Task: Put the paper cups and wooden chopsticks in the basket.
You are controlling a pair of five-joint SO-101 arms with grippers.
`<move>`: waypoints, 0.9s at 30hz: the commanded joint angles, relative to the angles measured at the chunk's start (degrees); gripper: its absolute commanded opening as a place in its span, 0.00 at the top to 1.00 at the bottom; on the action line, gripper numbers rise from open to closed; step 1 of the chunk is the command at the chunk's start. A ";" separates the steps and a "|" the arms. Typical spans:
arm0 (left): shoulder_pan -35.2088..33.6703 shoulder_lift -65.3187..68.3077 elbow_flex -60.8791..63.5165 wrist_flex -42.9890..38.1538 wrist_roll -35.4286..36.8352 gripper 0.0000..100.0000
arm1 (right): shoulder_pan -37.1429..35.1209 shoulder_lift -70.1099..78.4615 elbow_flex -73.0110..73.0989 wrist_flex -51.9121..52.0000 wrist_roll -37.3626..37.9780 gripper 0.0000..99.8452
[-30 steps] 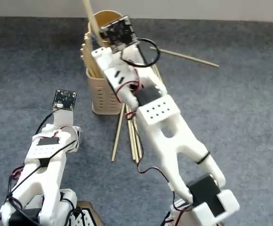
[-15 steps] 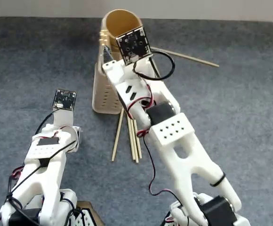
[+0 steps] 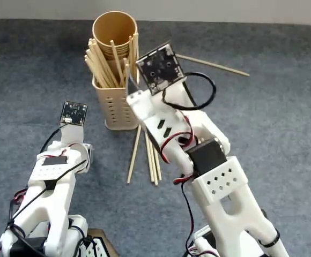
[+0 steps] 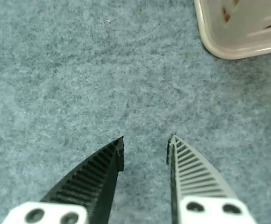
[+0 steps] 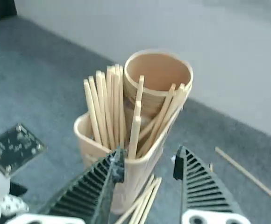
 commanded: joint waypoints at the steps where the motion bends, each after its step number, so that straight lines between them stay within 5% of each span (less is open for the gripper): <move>1: 1.01 -0.84 -0.31 -0.79 -0.26 0.82 | -0.31 1.36 1.36 9.45 0.35 0.82; 14: 1.01 -0.84 -0.31 -0.79 -0.26 0.82 | 2.95 36.09 -2.77 18.77 1.93 0.82; 27: 1.01 -0.84 -0.31 -0.79 -0.26 0.82 | 1.36 40.40 0.04 18.42 -1.23 0.82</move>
